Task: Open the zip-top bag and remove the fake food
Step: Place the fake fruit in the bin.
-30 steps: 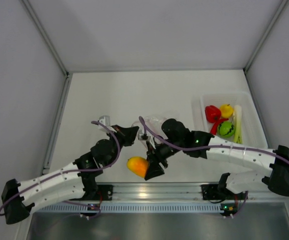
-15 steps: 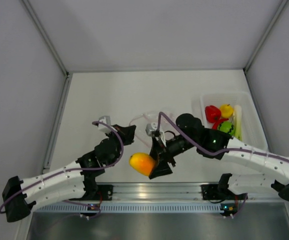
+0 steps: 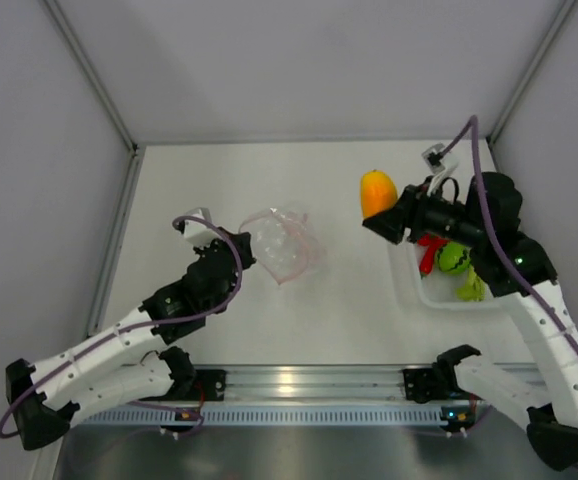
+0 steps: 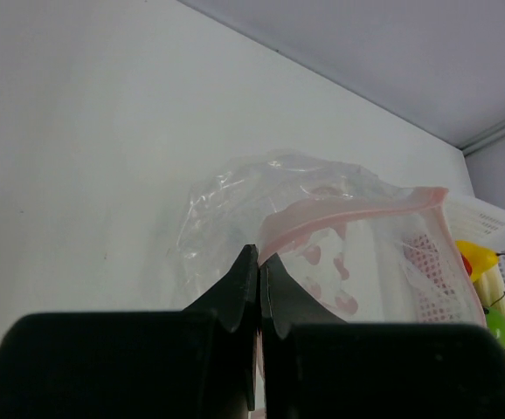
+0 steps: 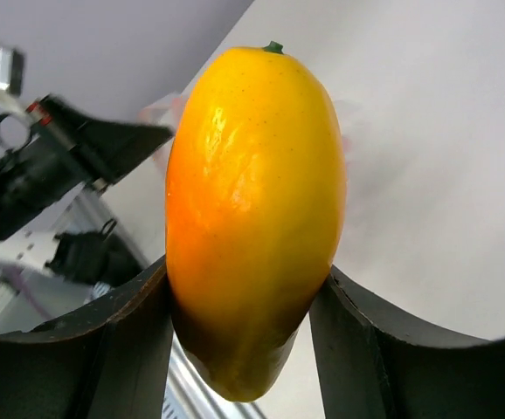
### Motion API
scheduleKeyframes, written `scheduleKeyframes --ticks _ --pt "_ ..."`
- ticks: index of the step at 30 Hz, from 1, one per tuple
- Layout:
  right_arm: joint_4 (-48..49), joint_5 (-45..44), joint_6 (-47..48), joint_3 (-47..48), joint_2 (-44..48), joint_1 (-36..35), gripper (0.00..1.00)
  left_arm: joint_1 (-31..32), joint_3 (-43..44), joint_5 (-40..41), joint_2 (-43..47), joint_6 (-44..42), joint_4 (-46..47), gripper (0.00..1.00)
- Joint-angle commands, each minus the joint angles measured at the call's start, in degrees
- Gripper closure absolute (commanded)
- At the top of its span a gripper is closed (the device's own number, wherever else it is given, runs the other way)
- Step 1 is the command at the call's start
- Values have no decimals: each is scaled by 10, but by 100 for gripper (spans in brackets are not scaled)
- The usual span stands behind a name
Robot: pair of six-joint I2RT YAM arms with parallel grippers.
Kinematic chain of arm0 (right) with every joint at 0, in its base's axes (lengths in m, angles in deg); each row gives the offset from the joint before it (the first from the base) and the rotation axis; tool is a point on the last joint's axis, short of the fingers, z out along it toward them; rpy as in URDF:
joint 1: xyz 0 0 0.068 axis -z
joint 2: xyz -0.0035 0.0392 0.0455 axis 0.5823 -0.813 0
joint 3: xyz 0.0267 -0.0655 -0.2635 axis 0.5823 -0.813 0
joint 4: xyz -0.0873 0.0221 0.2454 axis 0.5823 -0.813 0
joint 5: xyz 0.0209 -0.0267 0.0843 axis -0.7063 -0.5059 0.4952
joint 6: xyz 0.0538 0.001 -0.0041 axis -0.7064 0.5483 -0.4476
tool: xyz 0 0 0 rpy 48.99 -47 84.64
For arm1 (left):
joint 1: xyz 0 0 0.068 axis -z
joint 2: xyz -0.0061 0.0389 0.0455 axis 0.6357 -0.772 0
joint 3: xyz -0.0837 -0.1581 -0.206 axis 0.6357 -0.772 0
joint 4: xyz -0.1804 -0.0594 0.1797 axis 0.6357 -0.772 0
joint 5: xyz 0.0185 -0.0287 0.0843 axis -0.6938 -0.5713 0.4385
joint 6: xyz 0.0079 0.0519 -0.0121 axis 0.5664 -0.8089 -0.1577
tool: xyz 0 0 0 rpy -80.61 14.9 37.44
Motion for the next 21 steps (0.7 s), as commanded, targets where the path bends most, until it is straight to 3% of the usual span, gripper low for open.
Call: scheduleKeyframes --ticks 1,4,7,8,11,21 --pt "-70 -2 23 61 20 111 100 -26 61 -22 -2 -44 -75 100" --pt "-121 -46 43 64 0 176 100 -50 97 -50 -12 -66 -111 100" --pt "-164 -167 57 54 -29 203 100 -65 120 -71 -23 -83 -142 100" --pt "-167 -227 57 42 -35 208 100 -73 136 -78 -28 -87 -150 100" --pt "-145 -292 37 -5 -51 220 100 -87 168 -91 -52 -102 -182 100" --pt "-78 -360 1 -95 -146 224 99 -188 264 -165 -136 -182 -240 100"
